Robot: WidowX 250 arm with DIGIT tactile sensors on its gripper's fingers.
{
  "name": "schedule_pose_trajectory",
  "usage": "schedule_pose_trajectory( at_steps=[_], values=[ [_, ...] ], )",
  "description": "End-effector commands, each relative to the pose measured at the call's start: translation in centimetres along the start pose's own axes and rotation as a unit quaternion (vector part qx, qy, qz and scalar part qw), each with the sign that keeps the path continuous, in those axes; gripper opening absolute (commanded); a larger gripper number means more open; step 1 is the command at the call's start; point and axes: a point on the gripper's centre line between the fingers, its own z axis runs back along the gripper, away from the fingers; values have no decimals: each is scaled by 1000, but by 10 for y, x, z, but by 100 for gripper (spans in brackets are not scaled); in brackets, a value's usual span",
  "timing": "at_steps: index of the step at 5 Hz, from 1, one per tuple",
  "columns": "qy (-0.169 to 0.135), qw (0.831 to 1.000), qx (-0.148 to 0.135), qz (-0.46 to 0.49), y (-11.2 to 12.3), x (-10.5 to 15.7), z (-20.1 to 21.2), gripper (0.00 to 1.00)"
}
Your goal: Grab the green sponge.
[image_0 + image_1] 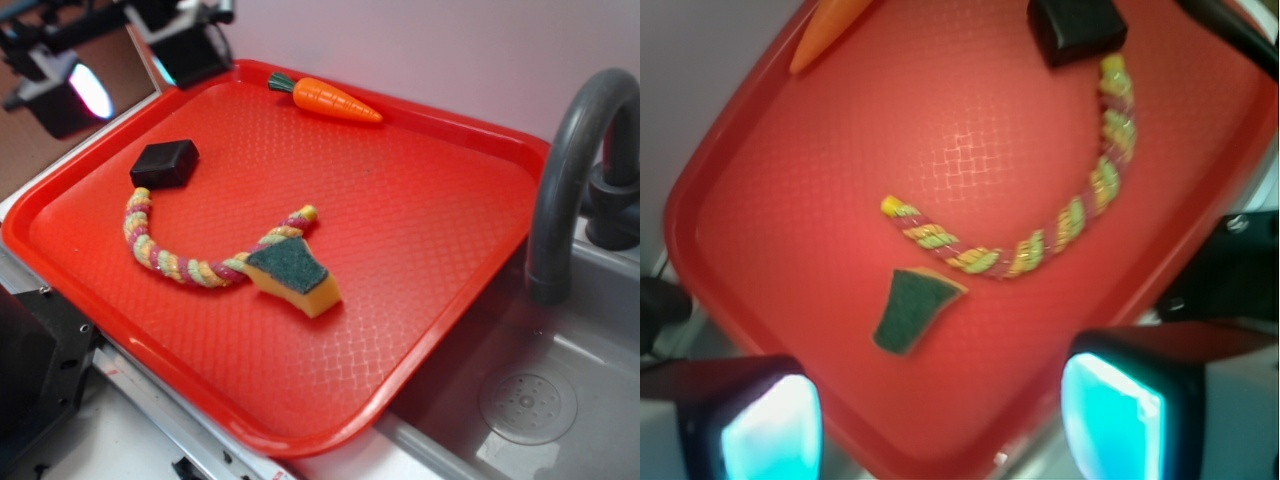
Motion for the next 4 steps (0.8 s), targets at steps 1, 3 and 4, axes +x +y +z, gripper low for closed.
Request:
schedule_pose_trajectory(
  at_steps=[1, 3, 4],
  values=[
    [-2, 998, 0, 65, -16, 10, -53, 100],
    [9, 997, 37, 73, -19, 3, -96, 100],
    [16, 996, 57, 73, -19, 2, -114, 100]
  ],
)
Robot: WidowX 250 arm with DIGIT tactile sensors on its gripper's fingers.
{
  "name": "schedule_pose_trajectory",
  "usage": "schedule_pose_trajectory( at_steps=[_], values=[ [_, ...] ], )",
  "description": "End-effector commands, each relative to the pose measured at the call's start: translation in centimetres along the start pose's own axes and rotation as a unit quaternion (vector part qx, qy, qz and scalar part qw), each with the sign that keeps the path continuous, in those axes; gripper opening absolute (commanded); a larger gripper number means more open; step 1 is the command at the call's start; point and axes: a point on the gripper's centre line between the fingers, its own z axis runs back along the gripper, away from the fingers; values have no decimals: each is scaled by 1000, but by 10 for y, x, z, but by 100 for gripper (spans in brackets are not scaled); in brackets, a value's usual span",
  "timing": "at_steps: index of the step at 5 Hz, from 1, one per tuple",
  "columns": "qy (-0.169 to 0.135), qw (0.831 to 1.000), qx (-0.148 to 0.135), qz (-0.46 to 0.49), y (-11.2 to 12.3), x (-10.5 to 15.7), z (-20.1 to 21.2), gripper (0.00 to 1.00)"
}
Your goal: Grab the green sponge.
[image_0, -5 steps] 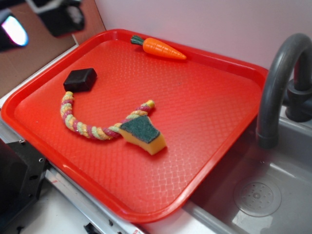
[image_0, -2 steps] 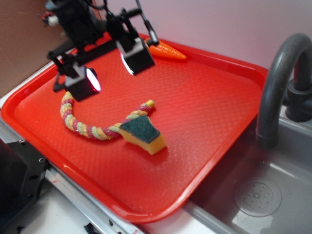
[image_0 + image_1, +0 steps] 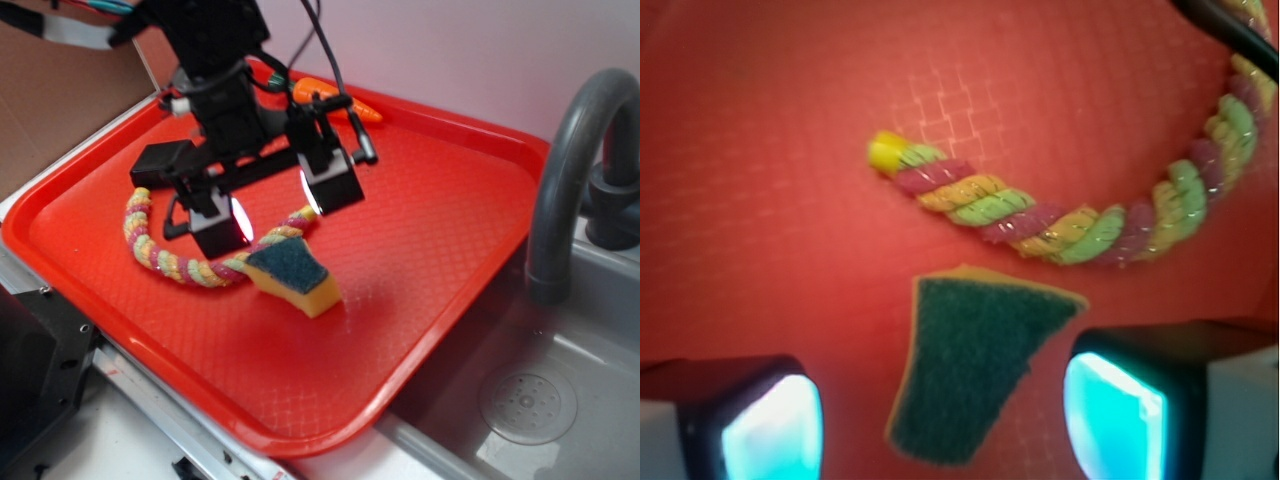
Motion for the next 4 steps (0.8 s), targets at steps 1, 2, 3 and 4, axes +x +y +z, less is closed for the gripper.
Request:
schedule_pose_trajectory(
  at_steps=[1, 2, 3, 4],
  values=[
    [33, 999, 16, 10, 3, 10, -21, 100],
    [51, 997, 50, -14, 2, 7, -23, 100],
    [45, 997, 61, -14, 2, 7, -26, 100],
    [44, 997, 68, -15, 0, 6, -27, 0]
  ],
)
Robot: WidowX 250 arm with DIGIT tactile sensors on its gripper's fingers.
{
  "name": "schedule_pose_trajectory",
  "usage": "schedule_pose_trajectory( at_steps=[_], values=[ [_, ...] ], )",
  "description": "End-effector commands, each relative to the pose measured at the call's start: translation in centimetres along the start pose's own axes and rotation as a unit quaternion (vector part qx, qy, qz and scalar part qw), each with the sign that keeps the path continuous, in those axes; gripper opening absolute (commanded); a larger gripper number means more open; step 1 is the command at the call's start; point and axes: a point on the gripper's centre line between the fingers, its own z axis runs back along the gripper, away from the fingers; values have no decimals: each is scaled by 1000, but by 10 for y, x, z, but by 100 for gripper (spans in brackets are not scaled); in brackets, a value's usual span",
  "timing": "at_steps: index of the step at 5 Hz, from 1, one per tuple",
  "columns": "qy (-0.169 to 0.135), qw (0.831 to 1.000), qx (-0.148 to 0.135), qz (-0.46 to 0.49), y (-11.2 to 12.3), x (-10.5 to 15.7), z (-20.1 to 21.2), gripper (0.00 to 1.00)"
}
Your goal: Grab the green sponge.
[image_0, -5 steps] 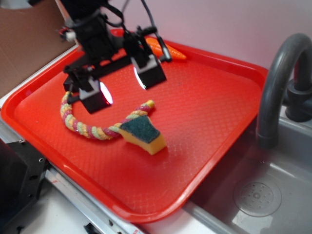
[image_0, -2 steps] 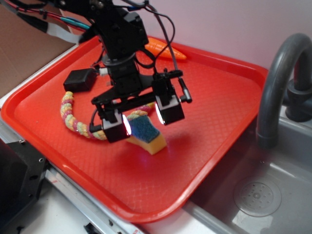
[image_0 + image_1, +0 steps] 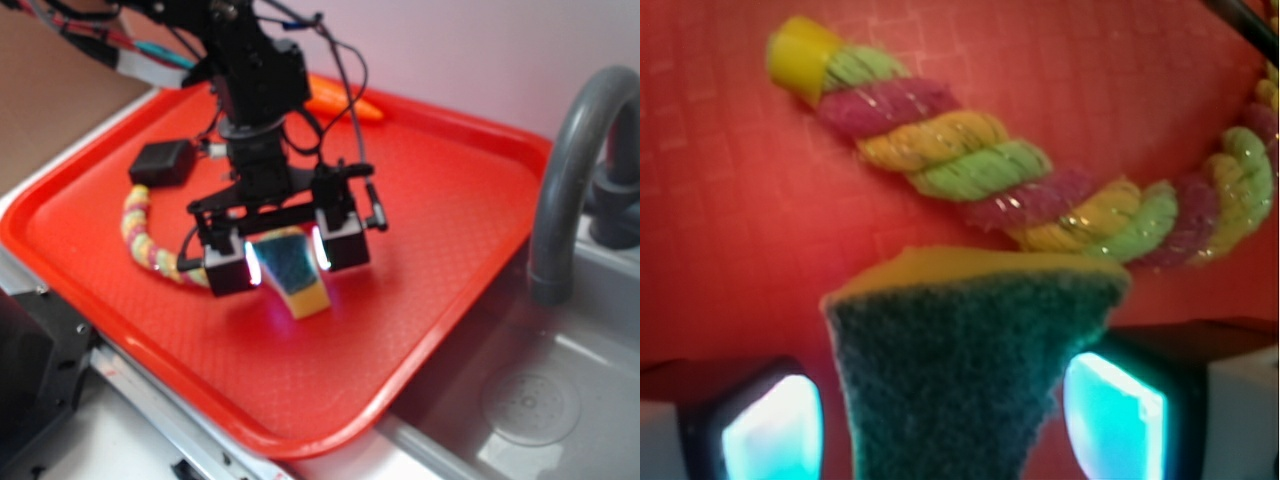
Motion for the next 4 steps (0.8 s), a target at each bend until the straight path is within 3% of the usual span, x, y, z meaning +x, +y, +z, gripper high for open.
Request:
schedule_pose_trajectory(
  at_steps=[1, 2, 3, 4],
  values=[
    [-6, 1000, -6, 5, -8, 2, 6, 0],
    [-11, 1000, -11, 5, -9, 2, 9, 0],
    [-33, 997, -41, -59, -4, 4, 47, 0],
    [-43, 983, -59, -169, 5, 12, 93, 0]
  ],
)
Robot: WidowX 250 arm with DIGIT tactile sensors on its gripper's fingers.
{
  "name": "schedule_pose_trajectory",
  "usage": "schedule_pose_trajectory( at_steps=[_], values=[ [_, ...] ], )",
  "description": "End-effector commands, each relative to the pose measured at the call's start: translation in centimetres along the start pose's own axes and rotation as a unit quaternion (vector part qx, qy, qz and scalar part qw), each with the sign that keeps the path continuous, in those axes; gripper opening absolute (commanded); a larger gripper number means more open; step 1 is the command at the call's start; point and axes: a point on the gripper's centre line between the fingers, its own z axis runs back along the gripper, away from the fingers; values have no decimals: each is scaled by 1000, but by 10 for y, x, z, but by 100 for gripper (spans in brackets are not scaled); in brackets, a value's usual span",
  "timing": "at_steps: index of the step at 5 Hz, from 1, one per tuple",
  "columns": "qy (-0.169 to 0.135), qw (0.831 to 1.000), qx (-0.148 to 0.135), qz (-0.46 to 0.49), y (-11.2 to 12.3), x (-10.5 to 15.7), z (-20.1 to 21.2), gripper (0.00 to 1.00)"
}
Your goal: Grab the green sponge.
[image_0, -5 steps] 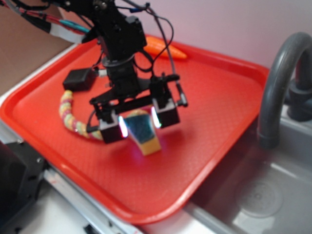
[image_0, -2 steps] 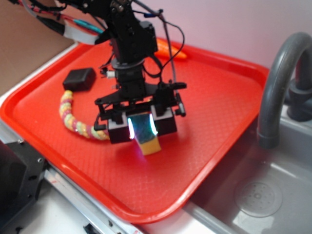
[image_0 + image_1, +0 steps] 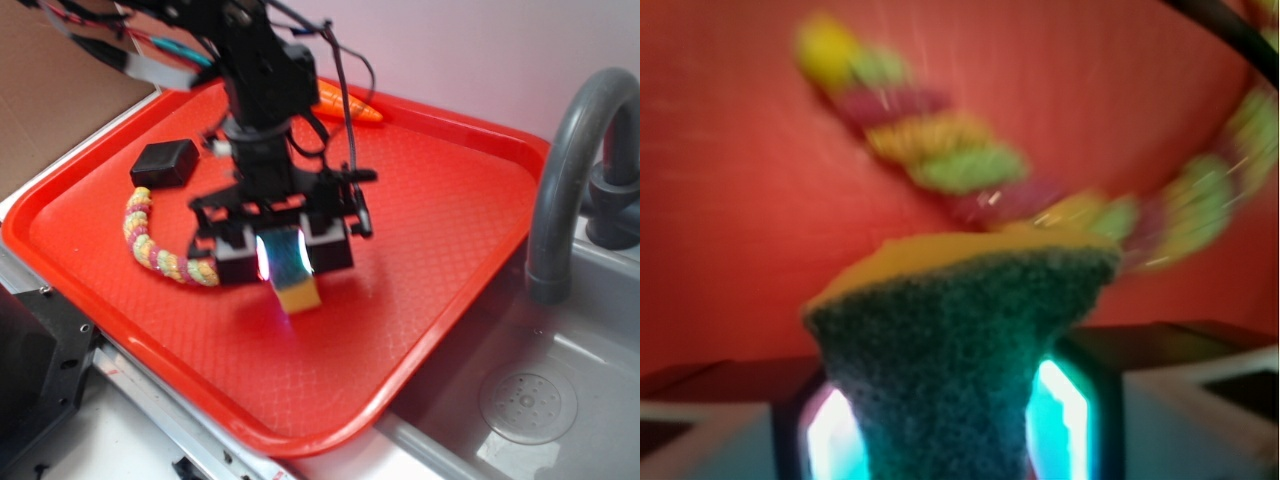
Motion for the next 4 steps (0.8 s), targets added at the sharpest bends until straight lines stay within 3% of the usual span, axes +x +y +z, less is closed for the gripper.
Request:
schedule_pose_trajectory(
  at_steps=[1, 2, 3, 4],
  values=[
    [-6, 984, -44, -170, 17, 26, 93, 0],
    [1, 961, -126, -247, 43, 37, 124, 0],
    [-56, 966, -112, -226, 60, 40, 144, 0],
    [-72, 971, -77, -214, 54, 50, 131, 0]
  ],
)
